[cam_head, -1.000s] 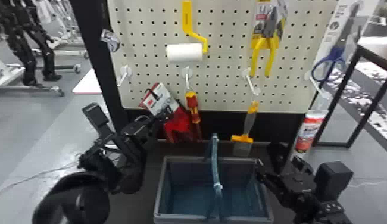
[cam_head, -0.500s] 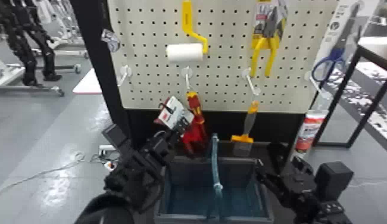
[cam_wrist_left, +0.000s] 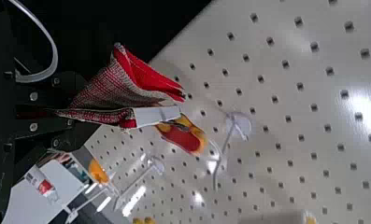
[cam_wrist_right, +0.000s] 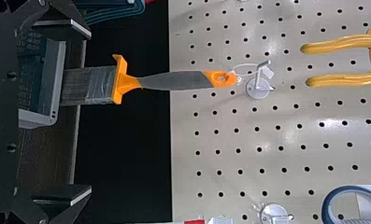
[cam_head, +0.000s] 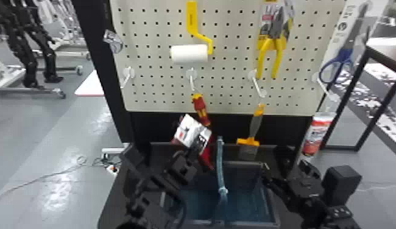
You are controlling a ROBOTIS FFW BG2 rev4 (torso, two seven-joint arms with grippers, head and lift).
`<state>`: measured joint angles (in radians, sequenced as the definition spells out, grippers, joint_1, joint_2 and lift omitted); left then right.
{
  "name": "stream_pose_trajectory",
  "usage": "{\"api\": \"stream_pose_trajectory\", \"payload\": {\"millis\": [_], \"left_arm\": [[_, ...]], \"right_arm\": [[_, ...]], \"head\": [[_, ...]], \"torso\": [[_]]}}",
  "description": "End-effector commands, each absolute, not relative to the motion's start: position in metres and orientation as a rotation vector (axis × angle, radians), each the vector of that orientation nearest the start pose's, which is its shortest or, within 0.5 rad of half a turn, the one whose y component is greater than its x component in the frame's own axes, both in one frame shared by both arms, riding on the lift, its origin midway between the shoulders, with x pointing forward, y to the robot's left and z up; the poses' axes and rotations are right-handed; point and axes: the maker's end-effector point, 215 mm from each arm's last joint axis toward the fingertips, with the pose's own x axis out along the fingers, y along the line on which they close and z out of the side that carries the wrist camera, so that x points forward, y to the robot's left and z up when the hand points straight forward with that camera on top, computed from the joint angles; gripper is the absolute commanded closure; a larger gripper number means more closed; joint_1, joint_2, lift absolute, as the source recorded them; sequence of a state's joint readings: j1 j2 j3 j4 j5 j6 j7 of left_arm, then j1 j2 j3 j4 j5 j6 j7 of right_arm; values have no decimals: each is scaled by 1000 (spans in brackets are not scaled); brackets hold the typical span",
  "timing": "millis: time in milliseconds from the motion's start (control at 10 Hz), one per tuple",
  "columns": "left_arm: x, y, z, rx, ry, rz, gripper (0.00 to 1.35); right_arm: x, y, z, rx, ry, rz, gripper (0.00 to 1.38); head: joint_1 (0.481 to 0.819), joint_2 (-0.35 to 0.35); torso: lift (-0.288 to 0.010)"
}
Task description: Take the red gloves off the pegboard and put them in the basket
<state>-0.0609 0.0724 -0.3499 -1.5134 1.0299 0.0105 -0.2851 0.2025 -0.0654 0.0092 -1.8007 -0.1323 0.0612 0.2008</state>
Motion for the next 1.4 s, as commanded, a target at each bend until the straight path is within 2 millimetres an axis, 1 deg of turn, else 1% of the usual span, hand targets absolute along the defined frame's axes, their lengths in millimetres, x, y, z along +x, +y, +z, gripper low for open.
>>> {"api": "stream_pose_trajectory", "payload": {"millis": [0, 100, 300, 400, 500, 600, 700, 800, 900, 1000, 1100, 1300], "left_arm": [[540, 17, -330, -1048, 128, -492, 1217], [535, 20, -337, -1079, 148, -462, 1217], [531, 8, -341, -1137, 192, -490, 1216], [526, -2, -350, -1181, 237, -502, 1216], [524, -7, -354, -1192, 258, -511, 1216], [524, -8, -356, -1185, 271, -520, 1204], [527, -4, -353, -1160, 257, -524, 791], [529, -3, -350, -1127, 249, -543, 239], [527, -9, -350, -1109, 274, -577, 13], [525, -15, -351, -1105, 291, -598, 116], [526, -13, -352, -1100, 291, -594, 191], [527, -12, -350, -1098, 282, -592, 217]], "right_arm": [[532, -192, -343, 69, 29, 230, 137], [533, -192, -342, 69, 26, 232, 137], [536, -185, -342, 72, 28, 246, 137], [537, -182, -341, 72, 25, 252, 137], [538, -181, -342, 71, 26, 257, 137], [538, -181, -342, 73, 26, 257, 137], [538, -181, -342, 73, 27, 257, 137], [538, -181, -342, 73, 27, 257, 137], [538, -181, -342, 73, 27, 257, 137], [538, -181, -342, 75, 27, 257, 137], [538, -181, -342, 76, 27, 257, 137], [538, -181, -342, 76, 27, 257, 137]], "head": [[549, 0], [549, 0], [549, 0], [549, 0], [549, 0], [549, 0], [549, 0], [549, 0], [549, 0], [549, 0], [549, 0], [549, 0]], "torso": [[-100], [-100], [-100], [-100], [-100], [-100], [-100], [-100], [-100], [-100], [-100], [-100]]}}
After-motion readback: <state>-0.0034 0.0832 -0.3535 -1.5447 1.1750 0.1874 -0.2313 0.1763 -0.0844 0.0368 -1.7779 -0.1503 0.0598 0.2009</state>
